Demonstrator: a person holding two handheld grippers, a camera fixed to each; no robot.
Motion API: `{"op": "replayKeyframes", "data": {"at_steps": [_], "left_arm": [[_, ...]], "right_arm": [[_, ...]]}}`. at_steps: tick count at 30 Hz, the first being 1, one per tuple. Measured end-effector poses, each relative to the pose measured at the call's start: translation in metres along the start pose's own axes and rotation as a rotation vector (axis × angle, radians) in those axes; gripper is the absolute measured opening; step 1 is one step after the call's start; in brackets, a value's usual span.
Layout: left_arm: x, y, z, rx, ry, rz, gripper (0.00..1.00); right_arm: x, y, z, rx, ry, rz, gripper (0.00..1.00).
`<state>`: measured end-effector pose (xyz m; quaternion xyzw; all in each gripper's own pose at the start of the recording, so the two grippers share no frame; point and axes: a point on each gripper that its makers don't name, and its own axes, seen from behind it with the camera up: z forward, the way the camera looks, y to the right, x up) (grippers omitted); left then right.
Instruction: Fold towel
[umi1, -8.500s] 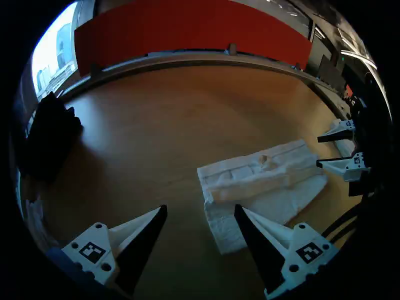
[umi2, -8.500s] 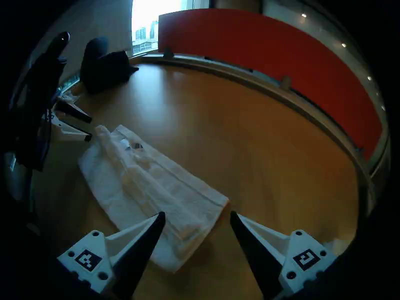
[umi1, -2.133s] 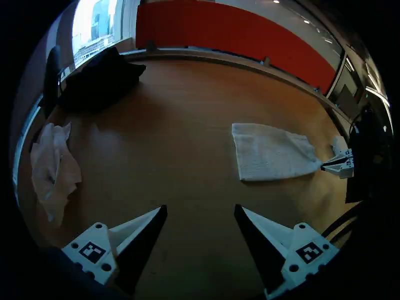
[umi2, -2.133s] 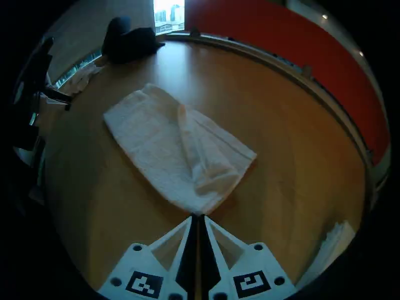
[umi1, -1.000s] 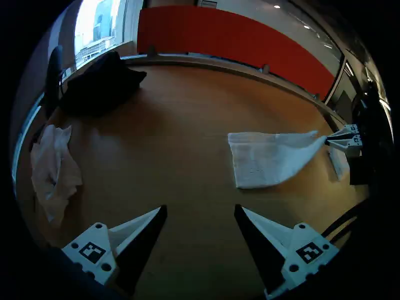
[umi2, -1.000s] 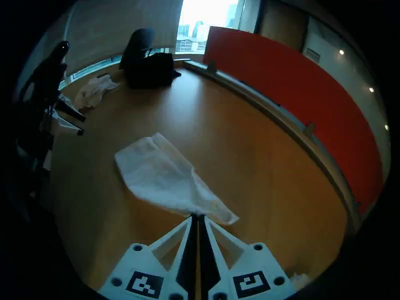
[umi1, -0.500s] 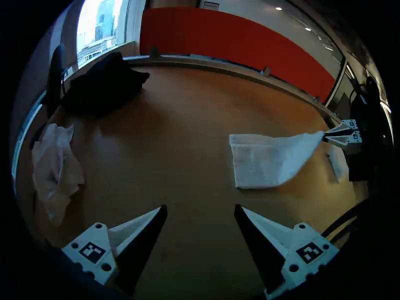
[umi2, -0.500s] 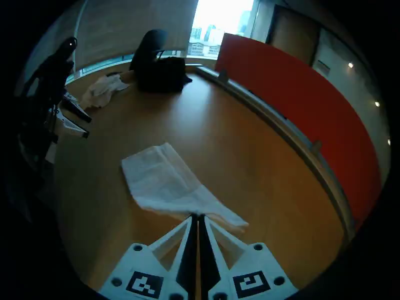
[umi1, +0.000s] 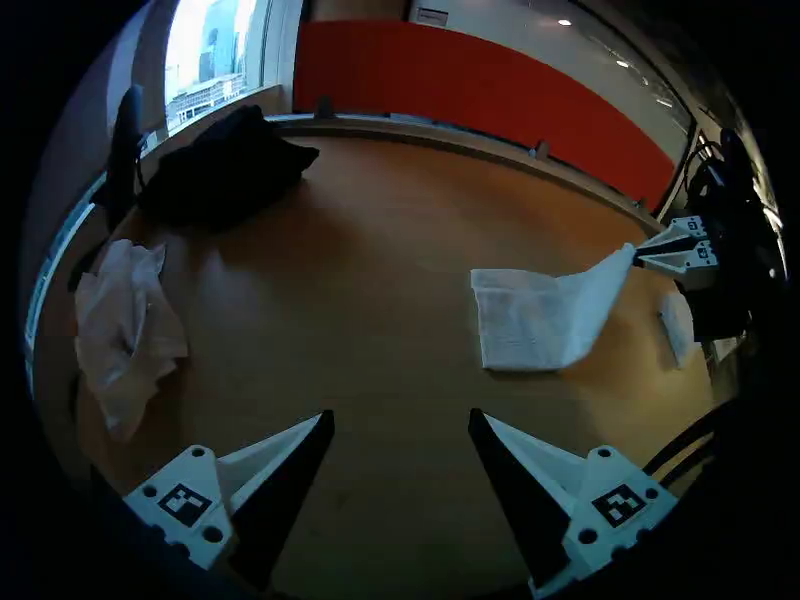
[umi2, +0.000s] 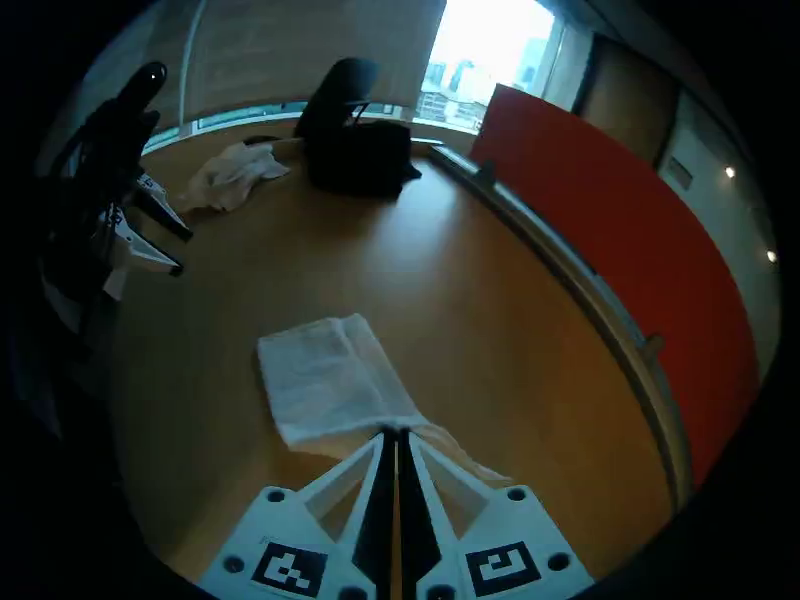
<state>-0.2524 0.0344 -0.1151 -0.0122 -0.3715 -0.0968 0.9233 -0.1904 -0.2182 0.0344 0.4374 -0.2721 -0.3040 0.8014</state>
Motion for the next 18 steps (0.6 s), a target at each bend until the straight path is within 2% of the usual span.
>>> {"op": "replayKeyframes", "data": {"at_steps": [9, 18], "left_arm": [[-0.008, -0.007, -0.017, 0.019, 0.022, -0.031, 1.00], [-0.023, -0.015, -0.031, 0.045, 0.031, -0.064, 1.00]], "right_arm": [[0.034, -0.028, 0.030, 0.107, -0.003, -0.116, 0.07], [0.044, -0.076, 0.074, 0.228, -0.044, -0.193, 0.07]]}}
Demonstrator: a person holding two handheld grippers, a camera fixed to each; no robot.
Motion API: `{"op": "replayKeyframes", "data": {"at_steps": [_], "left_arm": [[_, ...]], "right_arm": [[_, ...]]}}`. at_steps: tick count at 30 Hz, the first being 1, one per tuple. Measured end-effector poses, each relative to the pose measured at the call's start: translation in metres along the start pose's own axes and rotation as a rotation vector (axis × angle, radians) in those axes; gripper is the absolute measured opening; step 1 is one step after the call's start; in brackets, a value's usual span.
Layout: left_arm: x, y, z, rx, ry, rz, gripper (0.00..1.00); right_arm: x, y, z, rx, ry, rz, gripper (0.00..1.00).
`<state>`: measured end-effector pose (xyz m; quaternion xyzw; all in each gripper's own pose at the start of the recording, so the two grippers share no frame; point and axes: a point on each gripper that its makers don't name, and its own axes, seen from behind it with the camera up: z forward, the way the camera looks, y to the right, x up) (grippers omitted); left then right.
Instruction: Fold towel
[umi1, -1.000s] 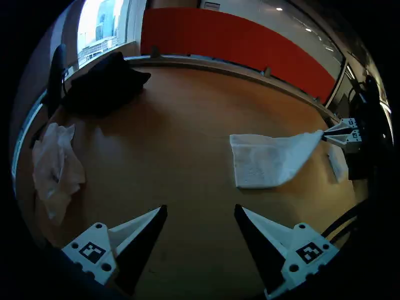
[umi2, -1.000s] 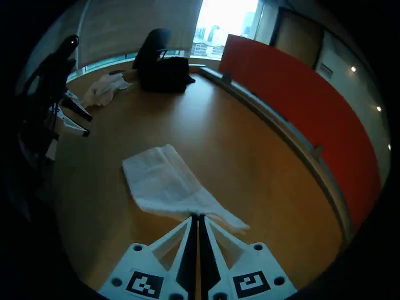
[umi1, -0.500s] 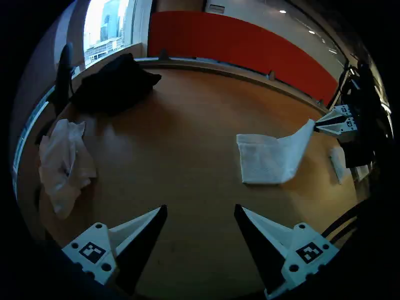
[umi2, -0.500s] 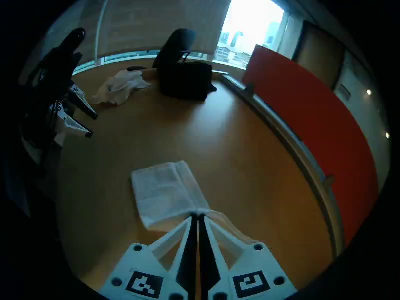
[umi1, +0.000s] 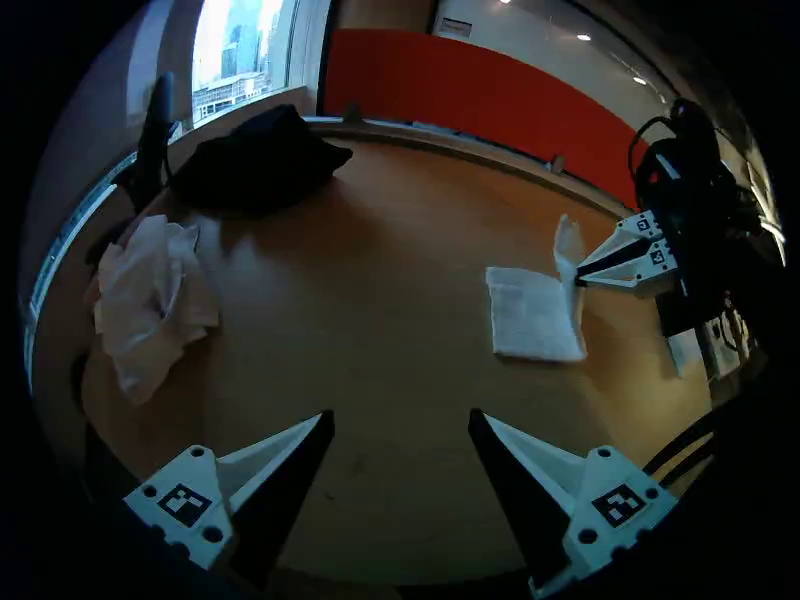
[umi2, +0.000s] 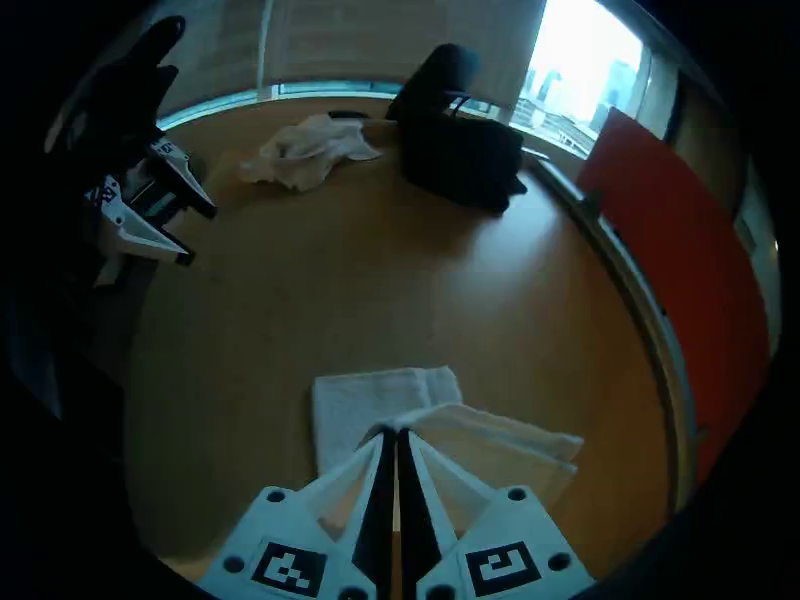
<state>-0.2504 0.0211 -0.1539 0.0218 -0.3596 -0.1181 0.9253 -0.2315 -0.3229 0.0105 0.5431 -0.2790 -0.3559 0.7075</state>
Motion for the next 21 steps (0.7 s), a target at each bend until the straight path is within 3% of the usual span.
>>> {"op": "replayKeyframes", "data": {"at_steps": [6, 15, 17, 21], "left_arm": [[-0.009, -0.005, -0.007, 0.015, 0.003, -0.019, 1.00], [-0.011, -0.008, -0.007, 0.014, 0.001, -0.027, 1.00], [-0.011, -0.009, -0.007, 0.014, -0.001, -0.024, 1.00], [-0.010, -0.010, -0.006, 0.012, -0.003, -0.023, 1.00]], "right_arm": [[-0.001, -0.014, 0.016, 0.030, -0.021, -0.016, 0.08], [-0.005, -0.012, 0.019, 0.017, -0.029, 0.011, 0.08], [-0.005, -0.011, 0.018, 0.014, -0.026, 0.021, 0.18], [-0.006, -0.011, 0.017, 0.011, -0.017, 0.052, 0.62]]}}
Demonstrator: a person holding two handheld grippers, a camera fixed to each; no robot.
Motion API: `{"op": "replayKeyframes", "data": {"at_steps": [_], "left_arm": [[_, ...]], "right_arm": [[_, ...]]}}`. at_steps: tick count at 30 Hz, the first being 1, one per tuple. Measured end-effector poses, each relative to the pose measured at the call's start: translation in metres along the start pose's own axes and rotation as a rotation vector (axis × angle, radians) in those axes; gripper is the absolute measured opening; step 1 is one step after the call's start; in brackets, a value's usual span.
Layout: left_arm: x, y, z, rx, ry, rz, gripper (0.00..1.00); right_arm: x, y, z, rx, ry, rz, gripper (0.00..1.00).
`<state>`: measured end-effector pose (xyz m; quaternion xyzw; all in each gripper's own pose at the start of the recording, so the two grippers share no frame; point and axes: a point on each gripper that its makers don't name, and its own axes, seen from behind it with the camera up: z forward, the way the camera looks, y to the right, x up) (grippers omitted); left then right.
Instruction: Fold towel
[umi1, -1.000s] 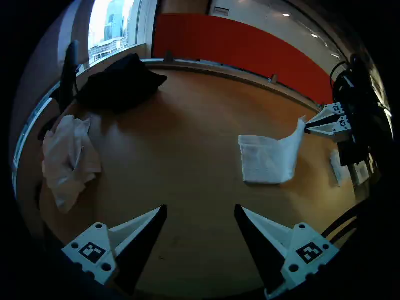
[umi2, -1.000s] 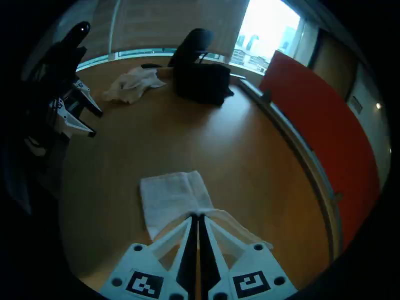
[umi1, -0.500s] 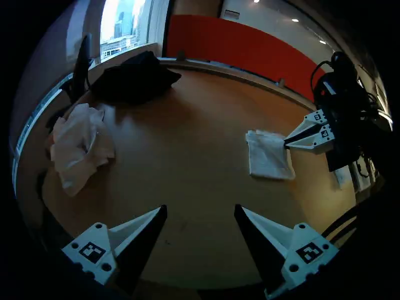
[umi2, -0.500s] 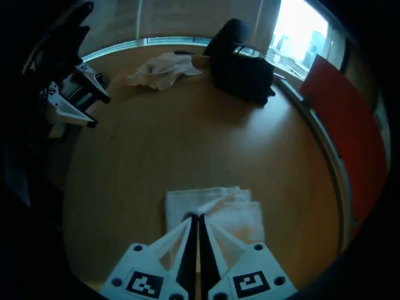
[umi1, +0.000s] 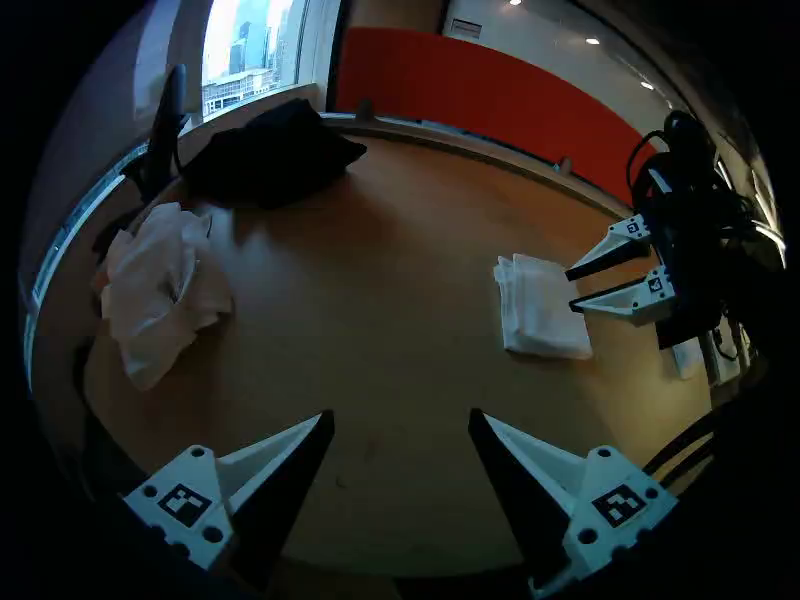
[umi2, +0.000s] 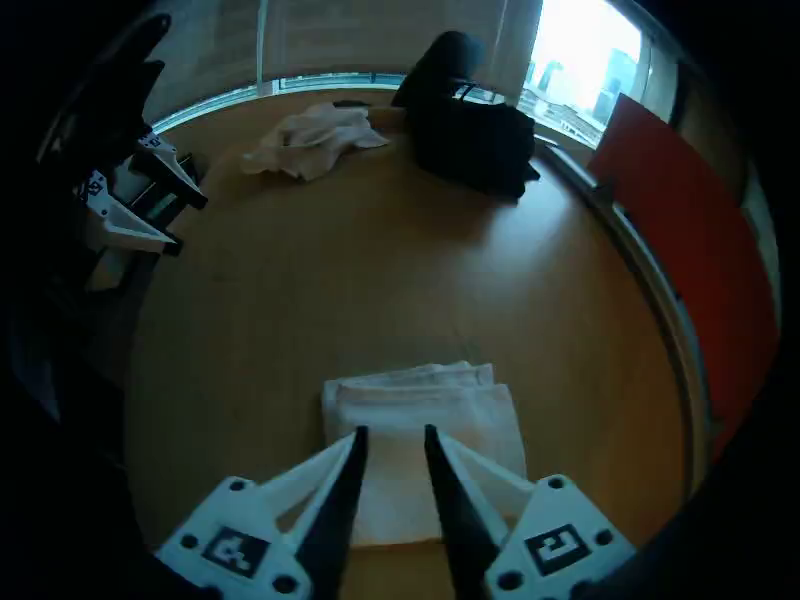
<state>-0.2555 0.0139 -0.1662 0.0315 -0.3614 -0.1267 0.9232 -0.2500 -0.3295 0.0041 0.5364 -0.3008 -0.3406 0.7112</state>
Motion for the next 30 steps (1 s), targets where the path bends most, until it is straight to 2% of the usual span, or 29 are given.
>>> {"op": "replayKeyframes", "data": {"at_steps": [2, 3, 15, 30], "left_arm": [[0.001, 0.000, 0.000, -0.003, 0.001, -0.001, 1.00], [0.001, 0.001, 0.000, -0.005, 0.001, -0.002, 1.00], [0.004, 0.005, 0.002, -0.011, -0.002, 0.010, 1.00], [0.003, 0.009, 0.005, -0.018, -0.005, 0.019, 1.00]], "right_arm": [[-0.003, 0.001, 0.000, -0.008, 0.000, 0.019, 0.84], [-0.005, 0.002, 0.000, -0.012, 0.000, 0.028, 0.85], [-0.027, 0.003, -0.007, -0.048, -0.011, 0.094, 0.84], [-0.085, -0.013, -0.008, -0.082, -0.068, 0.204, 0.83]]}}
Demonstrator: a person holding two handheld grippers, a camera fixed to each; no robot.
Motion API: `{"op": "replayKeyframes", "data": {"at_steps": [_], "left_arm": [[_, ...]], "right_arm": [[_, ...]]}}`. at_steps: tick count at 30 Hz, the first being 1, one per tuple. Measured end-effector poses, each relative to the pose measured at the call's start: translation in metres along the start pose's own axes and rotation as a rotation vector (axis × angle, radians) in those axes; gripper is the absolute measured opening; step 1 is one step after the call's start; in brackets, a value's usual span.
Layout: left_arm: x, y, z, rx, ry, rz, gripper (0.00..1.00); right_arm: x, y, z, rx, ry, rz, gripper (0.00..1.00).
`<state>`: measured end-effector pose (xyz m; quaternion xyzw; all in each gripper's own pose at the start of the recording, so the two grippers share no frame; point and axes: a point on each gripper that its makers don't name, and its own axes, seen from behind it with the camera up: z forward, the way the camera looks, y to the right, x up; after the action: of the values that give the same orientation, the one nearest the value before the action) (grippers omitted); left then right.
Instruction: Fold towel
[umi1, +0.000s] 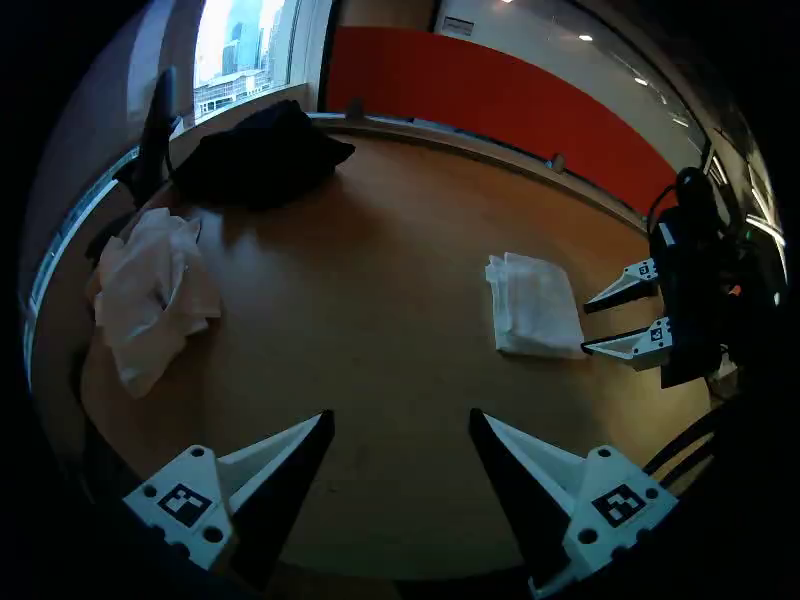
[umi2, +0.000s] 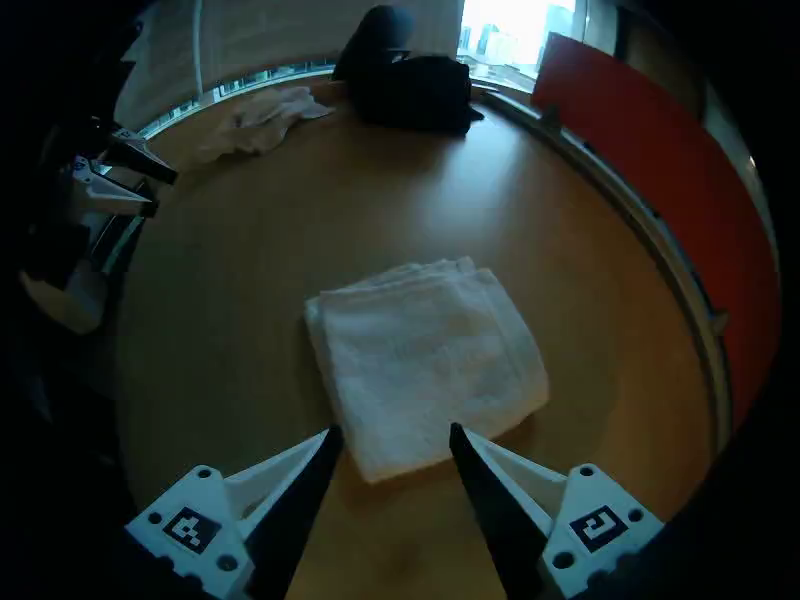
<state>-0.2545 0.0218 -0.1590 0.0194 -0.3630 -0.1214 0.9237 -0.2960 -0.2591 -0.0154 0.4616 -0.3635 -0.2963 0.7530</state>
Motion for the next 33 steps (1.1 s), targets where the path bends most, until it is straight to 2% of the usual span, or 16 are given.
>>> {"op": "replayKeyframes", "data": {"at_steps": [13, 26, 33], "left_arm": [[-0.001, 0.003, 0.003, -0.003, -0.005, 0.004, 1.00], [-0.001, 0.005, 0.004, -0.007, -0.007, 0.006, 1.00], [-0.002, 0.006, 0.005, -0.009, -0.010, 0.007, 1.00]], "right_arm": [[-0.024, -0.007, 0.001, -0.005, -0.027, 0.053, 0.77], [-0.034, -0.010, 0.003, -0.007, -0.051, 0.084, 0.49], [-0.038, -0.014, 0.006, -0.001, -0.057, 0.105, 0.48]]}}
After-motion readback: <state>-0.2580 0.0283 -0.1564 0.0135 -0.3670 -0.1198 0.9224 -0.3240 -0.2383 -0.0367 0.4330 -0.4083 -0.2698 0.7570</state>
